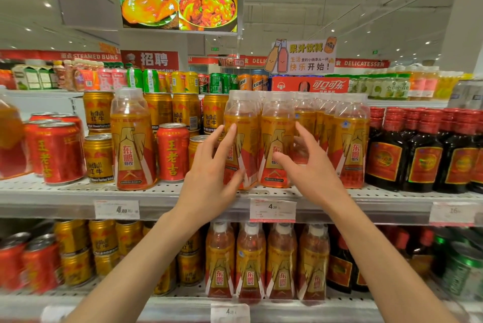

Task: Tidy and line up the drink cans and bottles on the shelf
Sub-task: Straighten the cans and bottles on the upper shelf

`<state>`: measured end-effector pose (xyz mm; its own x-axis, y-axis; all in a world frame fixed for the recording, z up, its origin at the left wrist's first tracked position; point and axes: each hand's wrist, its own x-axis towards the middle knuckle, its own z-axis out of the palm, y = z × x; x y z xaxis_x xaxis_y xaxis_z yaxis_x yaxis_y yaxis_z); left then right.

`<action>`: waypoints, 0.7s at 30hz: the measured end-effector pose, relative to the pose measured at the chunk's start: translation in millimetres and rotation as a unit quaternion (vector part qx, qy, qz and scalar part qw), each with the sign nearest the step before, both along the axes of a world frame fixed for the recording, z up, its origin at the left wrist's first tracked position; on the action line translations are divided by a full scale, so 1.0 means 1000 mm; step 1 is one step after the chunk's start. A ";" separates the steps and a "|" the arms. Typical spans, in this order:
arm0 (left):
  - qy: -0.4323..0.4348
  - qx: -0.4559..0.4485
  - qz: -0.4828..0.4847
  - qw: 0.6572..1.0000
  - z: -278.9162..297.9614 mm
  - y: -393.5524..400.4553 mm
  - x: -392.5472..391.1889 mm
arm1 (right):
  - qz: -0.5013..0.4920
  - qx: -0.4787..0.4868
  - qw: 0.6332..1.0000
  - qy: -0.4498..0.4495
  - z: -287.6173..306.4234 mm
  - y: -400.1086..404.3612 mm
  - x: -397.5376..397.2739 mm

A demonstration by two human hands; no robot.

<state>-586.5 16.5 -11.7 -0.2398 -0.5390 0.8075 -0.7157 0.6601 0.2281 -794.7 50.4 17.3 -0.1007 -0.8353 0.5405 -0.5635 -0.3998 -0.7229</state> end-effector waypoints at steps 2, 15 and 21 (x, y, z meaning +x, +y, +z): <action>0.025 0.032 -0.025 0.999 -0.003 0.007 0.003 | -0.005 0.002 1.000 -0.010 -0.009 0.011 -0.002; 0.200 0.213 -0.042 0.955 -0.075 0.090 0.040 | 0.048 0.080 0.979 -0.183 -0.118 0.068 0.012; 0.270 0.287 -0.067 0.917 -0.118 0.091 0.073 | 0.004 0.145 0.975 -0.169 -0.151 0.079 0.042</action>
<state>-513.9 107.2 -129.8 0.0156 -0.9068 0.4214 -0.3177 0.3951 0.8620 -752.2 129.4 -133.6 -0.2255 -0.9495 0.2183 -0.2714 -0.1540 -0.9501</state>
